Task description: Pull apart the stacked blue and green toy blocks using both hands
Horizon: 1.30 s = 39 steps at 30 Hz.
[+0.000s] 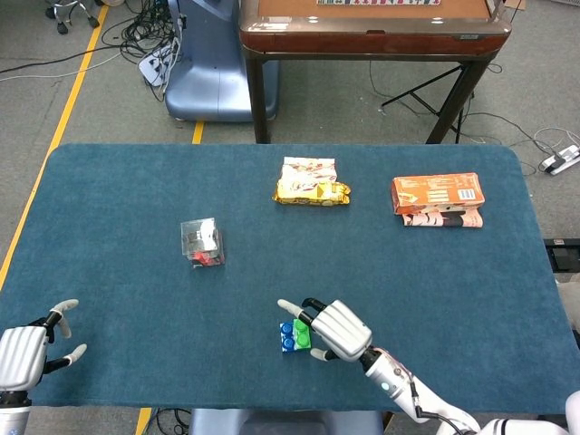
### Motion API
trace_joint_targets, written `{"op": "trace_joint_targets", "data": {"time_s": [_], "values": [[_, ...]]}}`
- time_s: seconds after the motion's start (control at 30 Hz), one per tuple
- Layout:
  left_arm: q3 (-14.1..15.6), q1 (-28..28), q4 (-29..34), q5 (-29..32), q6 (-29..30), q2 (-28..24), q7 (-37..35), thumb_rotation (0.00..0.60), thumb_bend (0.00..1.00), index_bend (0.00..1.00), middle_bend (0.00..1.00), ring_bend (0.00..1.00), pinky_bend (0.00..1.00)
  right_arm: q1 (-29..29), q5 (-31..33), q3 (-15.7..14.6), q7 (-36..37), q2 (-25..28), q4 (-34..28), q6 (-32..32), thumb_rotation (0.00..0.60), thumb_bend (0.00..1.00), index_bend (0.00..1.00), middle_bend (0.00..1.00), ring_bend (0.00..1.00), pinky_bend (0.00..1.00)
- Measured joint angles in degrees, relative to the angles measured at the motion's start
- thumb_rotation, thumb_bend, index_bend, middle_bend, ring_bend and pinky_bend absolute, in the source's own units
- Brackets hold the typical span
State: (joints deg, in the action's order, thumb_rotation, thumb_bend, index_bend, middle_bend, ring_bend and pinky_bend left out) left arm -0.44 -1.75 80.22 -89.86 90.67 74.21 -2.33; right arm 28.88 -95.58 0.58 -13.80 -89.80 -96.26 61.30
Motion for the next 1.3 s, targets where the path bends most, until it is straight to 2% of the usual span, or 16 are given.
{"op": "trace_joint_targets", "data": {"time_s": [0.4,1.0,1.3], "values": [[0.3,0.1,-0.8,0.0,-0.4,0.5,-0.4,0.6,0.13,0.32,0.58,0.64,0.84,1.2,1.4,0.1,-1.4,-3.6,3.3,-0.8,0.6,0.0,0.07,1.0,1.0,1.0],[0.9,0.2,-1.8,0.0,-1.3,1.3,-0.6,0.6,0.13,0.32,0.58,0.64,0.84,4.0,7.6,3.7,-2.5,-5.9,6.9,-3.4,0.6,0.0,0.07,1.0,1.0,1.0],[1.1,0.1,-2.2,-0.1,-1.7,1.5,-0.3,0.6,0.13,0.32,0.58,0.64,0.84,5.2,11.4,4.6,-1.9,-3.8,4.5,-5.5,0.6,0.0,0.3,1.0,1.0,1.0]]}}
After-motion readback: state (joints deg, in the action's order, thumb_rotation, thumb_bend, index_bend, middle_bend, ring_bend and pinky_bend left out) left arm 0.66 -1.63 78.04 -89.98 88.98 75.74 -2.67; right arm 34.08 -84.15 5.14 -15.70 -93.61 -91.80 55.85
